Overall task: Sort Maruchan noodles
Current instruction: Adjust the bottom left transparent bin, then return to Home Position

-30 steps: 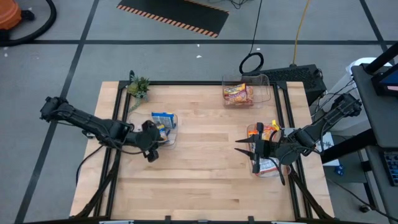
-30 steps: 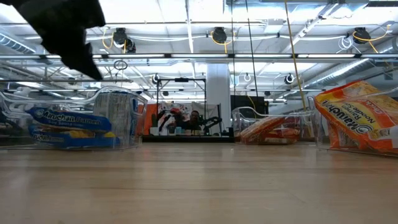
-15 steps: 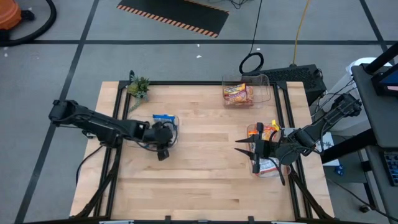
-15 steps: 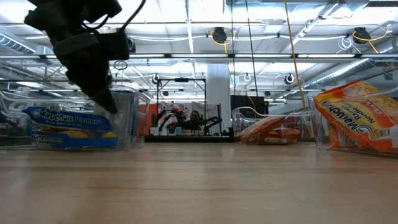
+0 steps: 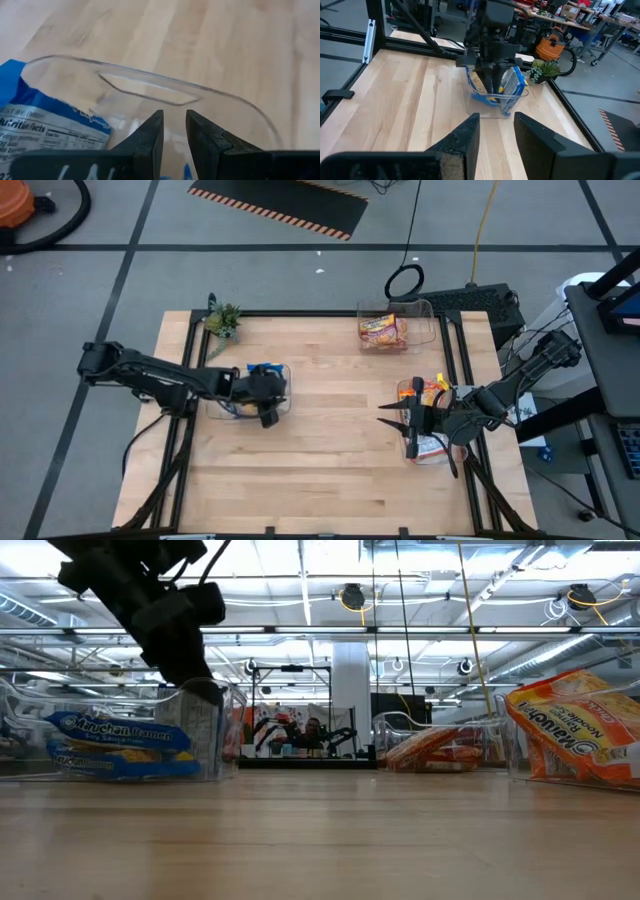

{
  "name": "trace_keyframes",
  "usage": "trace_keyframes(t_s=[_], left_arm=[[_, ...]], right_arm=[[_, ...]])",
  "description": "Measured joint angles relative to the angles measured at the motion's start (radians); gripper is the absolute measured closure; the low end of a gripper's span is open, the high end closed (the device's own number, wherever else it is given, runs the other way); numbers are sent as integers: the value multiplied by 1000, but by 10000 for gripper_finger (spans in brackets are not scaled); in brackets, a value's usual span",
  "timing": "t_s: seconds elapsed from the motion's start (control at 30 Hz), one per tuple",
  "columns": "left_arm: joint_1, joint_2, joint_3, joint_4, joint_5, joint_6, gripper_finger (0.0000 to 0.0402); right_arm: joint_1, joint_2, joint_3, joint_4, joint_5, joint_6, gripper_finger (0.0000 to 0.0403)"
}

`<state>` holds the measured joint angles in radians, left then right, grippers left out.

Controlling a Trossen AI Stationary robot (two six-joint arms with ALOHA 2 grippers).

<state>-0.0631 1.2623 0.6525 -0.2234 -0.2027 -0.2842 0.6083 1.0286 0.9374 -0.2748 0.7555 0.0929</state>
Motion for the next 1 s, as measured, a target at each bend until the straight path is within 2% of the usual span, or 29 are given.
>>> trace_keyframes(t_s=[0.1, 0.2, 0.37, 0.43, 0.5, 0.7, 1.0], left_arm=[[-5, -51, 13, -56, 38, 32, 314], [-35, -136, 29, -89, 22, 62, 319], [-124, -300, 29, -131, -98, 121, 371], [-156, -356, 29, -132, -117, 131, 393], [-188, -399, 28, -132, -123, 144, 396], [-262, -496, -9, -147, -127, 159, 397], [-292, -641, -109, -140, -166, 203, 398]], right_arm=[[0, 0, -11, 14, 10, -20, 289], [0, -6, -22, 31, 52, -23, 298], [2, -9, -22, 37, 48, -27, 354], [2, -9, -22, 38, 24, -38, 384], [2, -9, -22, 36, 4, -57, 397], [2, -9, -22, 35, 2, -68, 399], [2, -11, -22, -75, -2, -43, 400]])
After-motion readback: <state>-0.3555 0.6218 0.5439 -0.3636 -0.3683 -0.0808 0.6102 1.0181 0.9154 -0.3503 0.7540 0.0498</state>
